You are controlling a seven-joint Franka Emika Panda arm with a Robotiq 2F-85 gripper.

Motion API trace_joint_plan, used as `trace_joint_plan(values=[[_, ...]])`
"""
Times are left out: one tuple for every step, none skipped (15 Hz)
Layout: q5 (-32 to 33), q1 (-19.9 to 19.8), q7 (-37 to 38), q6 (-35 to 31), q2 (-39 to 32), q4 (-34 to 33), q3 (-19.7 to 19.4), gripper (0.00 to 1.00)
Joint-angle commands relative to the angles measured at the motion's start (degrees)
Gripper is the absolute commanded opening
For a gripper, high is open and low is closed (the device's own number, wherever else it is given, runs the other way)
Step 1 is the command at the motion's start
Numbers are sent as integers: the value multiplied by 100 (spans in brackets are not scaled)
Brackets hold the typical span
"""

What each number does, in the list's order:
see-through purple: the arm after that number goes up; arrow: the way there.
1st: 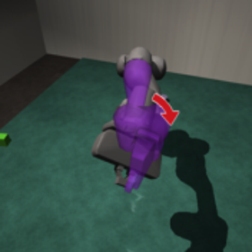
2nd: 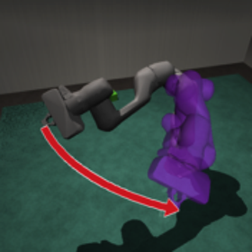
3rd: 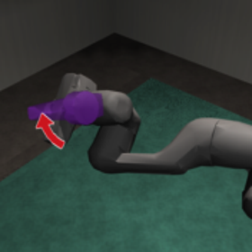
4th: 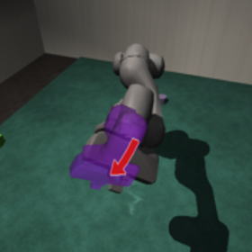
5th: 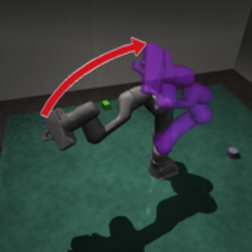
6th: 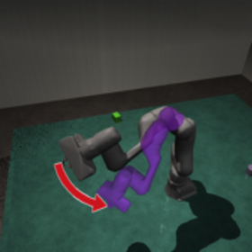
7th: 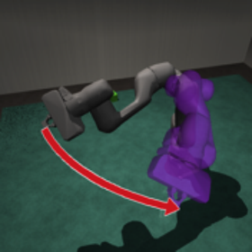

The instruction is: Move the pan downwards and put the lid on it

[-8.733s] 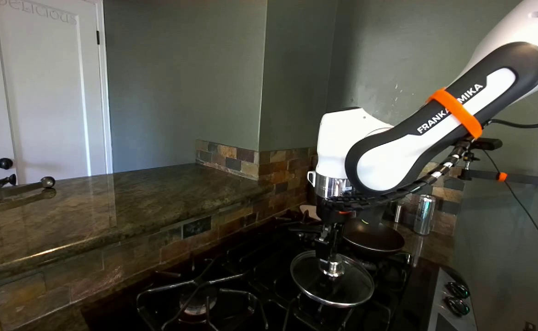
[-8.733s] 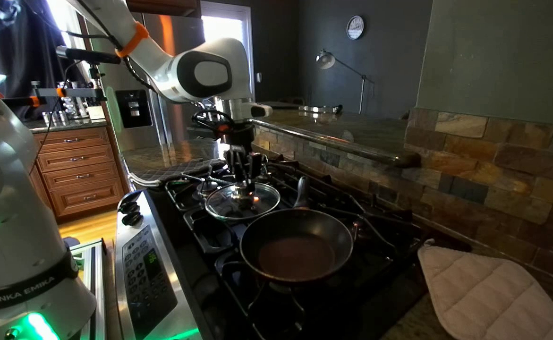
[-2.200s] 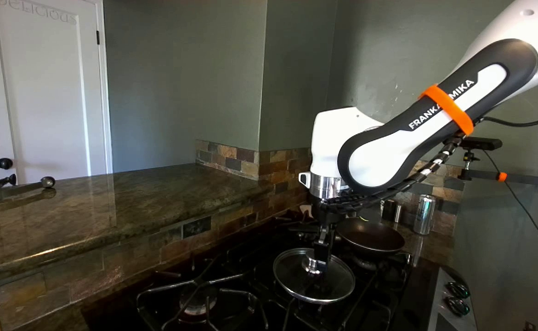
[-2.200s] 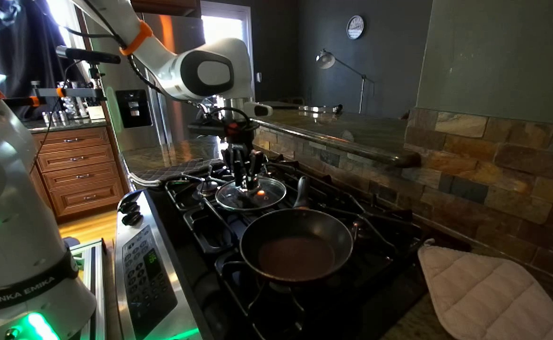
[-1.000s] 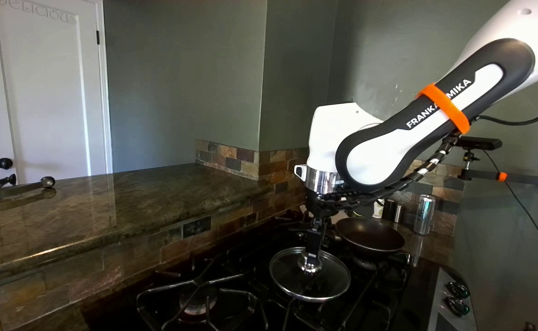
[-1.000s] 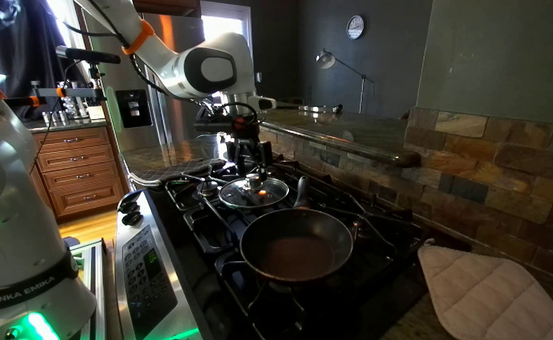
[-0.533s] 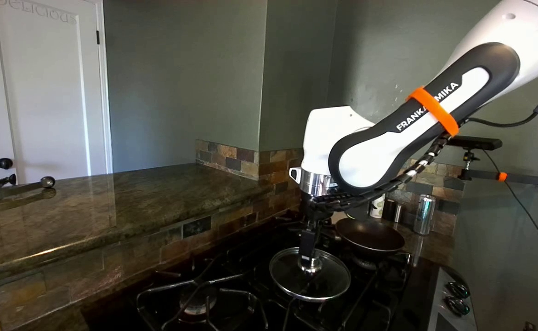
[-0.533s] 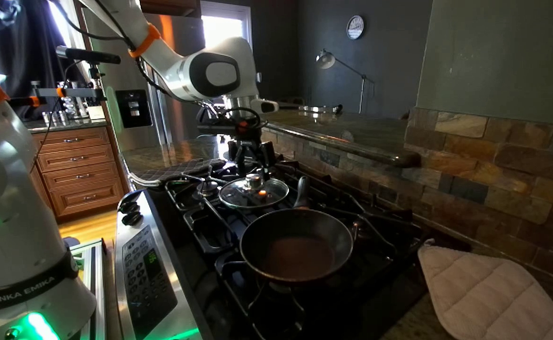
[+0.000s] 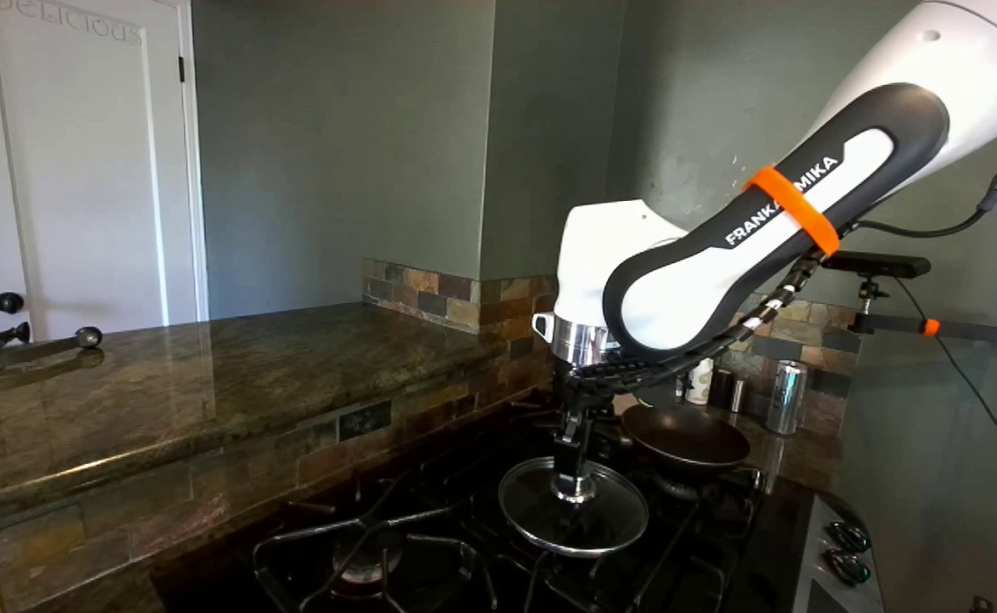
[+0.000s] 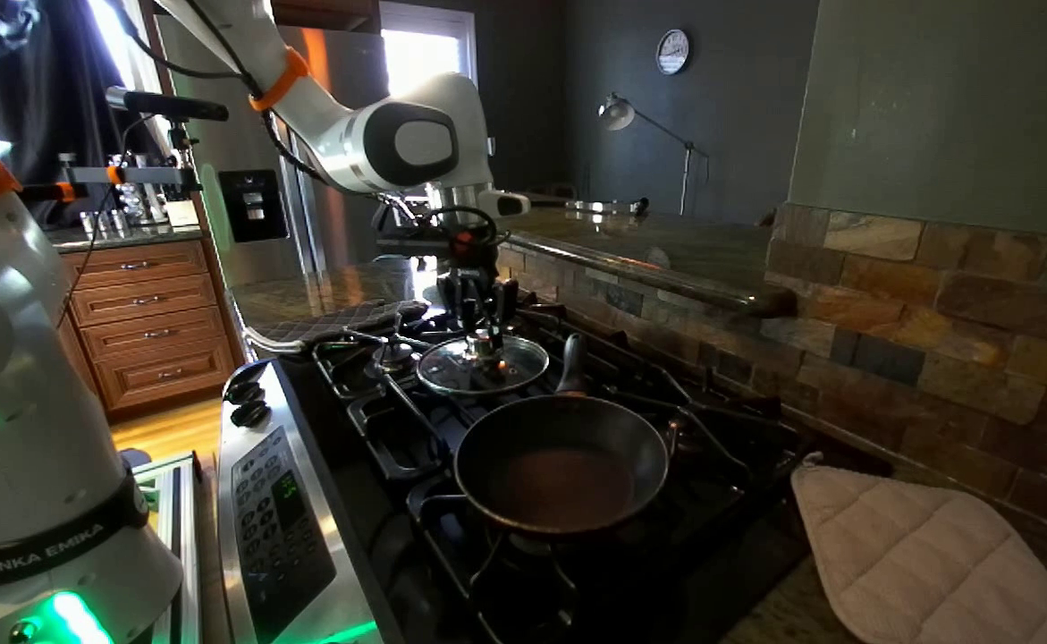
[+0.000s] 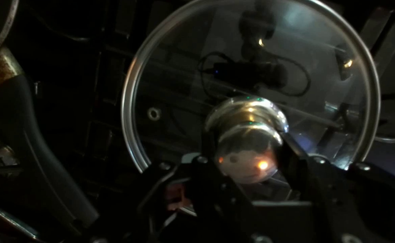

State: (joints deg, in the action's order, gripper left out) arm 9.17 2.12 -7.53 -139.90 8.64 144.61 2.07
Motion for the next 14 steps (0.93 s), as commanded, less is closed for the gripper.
trace_joint_plan(values=[[-43, 15, -9, -65, -84, -31, -1, 23], [-55, 19, -25, -58, -75, -28, -2, 23], [-76, 24, -51, -38, -55, -25, -6, 23], [-102, 27, -69, 0, -11, -15, -12, 23], [-117, 25, -83, 50, 47, -1, -19, 23], [-117, 17, -84, 109, 107, 11, -26, 23], [-117, 10, -99, 164, 173, 29, -35, 23], [-104, 2, -98, 205, 210, 36, -40, 23], [-117, 2, -125, 252, 246, 37, -51, 23], [-105, -4, -115, 294, 262, 31, -57, 23], [-138, 4, -164, 331, 284, 29, -71, 23], [-138, 6, -169, 382, 308, 21, -76, 23], [-133, 6, -170, 422, 331, 17, -78, 23], [-153, 13, -199, 492, 374, 19, -84, 23]])
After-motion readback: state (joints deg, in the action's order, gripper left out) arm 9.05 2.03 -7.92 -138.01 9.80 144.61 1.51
